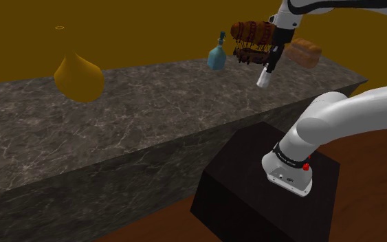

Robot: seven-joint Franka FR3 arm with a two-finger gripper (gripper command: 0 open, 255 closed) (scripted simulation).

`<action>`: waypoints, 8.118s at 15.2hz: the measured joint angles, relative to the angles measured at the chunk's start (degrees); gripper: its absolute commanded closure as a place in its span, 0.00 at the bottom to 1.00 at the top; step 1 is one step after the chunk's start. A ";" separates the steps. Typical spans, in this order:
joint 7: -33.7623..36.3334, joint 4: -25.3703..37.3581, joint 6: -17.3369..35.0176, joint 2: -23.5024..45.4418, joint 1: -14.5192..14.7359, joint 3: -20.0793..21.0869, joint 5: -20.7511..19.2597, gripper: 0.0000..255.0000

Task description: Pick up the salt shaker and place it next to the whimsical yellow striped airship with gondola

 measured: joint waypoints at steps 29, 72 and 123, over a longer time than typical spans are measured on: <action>-1.04 25.10 -21.05 4.15 1.71 3.40 3.36 1.00; -49.37 77.55 -25.87 57.42 -12.84 -30.67 20.95 1.00; -45.09 31.73 16.03 52.17 -5.92 -29.04 17.30 1.00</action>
